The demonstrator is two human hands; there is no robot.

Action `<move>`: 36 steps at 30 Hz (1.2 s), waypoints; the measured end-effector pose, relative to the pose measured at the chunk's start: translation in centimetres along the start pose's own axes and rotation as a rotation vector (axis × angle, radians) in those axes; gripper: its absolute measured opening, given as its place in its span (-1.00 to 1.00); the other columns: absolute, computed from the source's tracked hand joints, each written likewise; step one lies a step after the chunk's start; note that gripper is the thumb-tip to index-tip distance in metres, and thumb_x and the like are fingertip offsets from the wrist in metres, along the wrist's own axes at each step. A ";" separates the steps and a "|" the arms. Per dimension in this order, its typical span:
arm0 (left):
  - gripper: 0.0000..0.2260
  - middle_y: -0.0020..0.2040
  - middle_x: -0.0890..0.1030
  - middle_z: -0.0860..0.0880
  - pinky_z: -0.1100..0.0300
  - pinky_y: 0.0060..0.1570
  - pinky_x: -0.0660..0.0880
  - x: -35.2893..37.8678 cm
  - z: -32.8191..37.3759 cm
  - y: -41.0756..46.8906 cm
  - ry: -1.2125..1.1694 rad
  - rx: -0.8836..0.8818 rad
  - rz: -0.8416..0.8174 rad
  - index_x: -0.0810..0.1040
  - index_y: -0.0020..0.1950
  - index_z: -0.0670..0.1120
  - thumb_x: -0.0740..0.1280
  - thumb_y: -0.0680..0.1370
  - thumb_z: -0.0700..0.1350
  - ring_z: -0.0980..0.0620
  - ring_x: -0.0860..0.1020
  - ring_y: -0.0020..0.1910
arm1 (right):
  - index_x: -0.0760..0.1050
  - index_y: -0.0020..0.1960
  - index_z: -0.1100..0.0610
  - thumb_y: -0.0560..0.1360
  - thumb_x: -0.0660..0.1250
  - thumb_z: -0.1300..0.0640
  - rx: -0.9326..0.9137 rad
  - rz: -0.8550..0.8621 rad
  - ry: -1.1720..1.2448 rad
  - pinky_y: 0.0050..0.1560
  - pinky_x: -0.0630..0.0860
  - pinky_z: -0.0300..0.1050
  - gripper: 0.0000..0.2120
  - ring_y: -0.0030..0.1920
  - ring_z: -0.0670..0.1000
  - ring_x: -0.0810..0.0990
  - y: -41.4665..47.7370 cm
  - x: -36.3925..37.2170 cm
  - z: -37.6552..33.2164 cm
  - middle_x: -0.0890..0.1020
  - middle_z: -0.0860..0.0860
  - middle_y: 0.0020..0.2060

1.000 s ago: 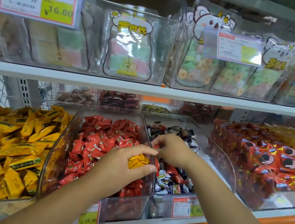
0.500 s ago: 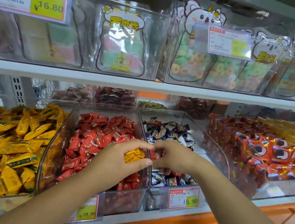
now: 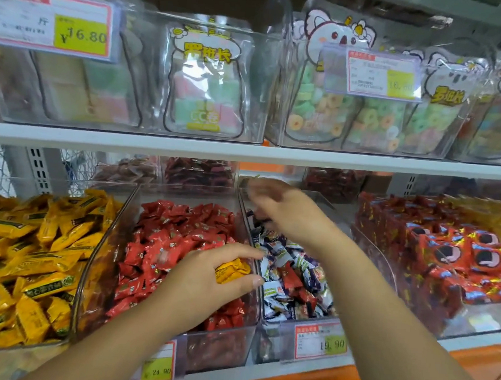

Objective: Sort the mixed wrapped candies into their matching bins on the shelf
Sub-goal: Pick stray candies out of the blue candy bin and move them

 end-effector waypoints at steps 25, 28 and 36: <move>-0.75 -0.02 0.57 0.42 0.35 -0.21 0.48 0.0 0.3 0.0 0.020 0.003 -0.005 0.51 0.08 0.43 0.36 0.41 0.24 0.24 0.57 -0.15 | 0.43 0.34 0.02 0.52 0.36 0.23 0.325 -0.266 -0.512 -0.04 0.63 0.10 -0.59 -0.21 0.11 0.69 -5.7 -3.3 8.4 0.66 0.14 -0.01; -0.77 -0.04 0.52 0.51 0.50 -0.25 0.36 0.0 0.3 0.0 -0.006 0.007 -0.002 0.55 0.05 0.40 0.38 0.40 0.21 0.38 0.53 -0.19 | 0.47 0.27 0.01 0.52 0.35 0.25 0.284 -0.224 -0.502 -0.14 0.65 0.00 -0.65 -0.29 0.02 0.67 -5.6 -3.7 7.4 0.65 0.12 0.02; -0.72 0.01 0.56 0.42 0.37 -0.13 0.48 0.1 0.3 0.0 0.015 0.013 -0.013 0.52 0.10 0.41 0.35 0.39 0.26 0.20 0.58 -0.14 | 0.51 0.20 0.07 0.50 0.39 0.14 0.202 -0.202 -0.562 -0.18 0.40 -0.23 -0.72 -0.06 0.02 0.54 -4.2 0.9 9.2 0.59 0.01 0.00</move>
Point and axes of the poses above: each hand's wrist, its own y-axis towards the middle knuckle, its own x-axis out of the palm, z = x × y, the point moved 8 cm from there along y, towards the middle knuckle
